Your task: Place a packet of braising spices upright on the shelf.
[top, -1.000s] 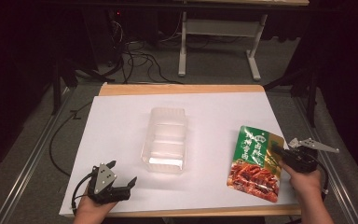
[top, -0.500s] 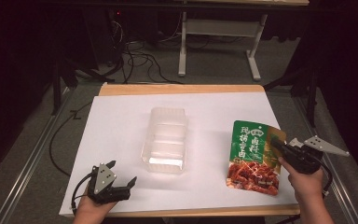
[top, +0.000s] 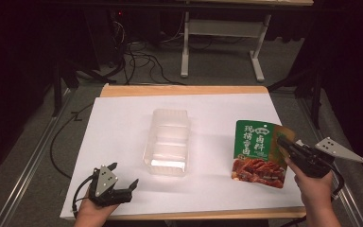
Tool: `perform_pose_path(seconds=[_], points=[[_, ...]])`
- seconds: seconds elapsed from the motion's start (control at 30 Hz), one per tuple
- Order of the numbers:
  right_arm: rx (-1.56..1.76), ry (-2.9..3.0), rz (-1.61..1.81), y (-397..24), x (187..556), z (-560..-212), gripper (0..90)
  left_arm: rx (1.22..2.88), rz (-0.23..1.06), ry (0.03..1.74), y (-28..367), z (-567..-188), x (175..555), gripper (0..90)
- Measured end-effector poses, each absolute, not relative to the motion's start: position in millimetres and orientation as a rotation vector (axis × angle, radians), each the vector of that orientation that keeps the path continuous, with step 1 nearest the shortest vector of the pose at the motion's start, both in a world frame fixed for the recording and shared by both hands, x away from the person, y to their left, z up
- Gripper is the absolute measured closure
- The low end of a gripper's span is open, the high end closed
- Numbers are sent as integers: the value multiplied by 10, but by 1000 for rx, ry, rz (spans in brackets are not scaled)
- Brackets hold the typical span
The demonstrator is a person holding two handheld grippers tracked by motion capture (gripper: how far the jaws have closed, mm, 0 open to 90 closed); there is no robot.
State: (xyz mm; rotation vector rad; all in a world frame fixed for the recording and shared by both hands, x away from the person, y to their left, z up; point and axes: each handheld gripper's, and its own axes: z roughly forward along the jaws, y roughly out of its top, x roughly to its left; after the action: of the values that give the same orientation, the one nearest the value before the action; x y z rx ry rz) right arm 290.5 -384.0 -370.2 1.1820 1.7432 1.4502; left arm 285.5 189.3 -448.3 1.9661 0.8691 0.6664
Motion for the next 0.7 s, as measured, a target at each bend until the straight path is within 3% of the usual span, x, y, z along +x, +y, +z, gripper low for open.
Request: perform_pose_path(seconds=[0.7], points=[[1089,1566,1485,-3848,2746,-3544,900,1947,680,875,1901,-4474,2856,103]])
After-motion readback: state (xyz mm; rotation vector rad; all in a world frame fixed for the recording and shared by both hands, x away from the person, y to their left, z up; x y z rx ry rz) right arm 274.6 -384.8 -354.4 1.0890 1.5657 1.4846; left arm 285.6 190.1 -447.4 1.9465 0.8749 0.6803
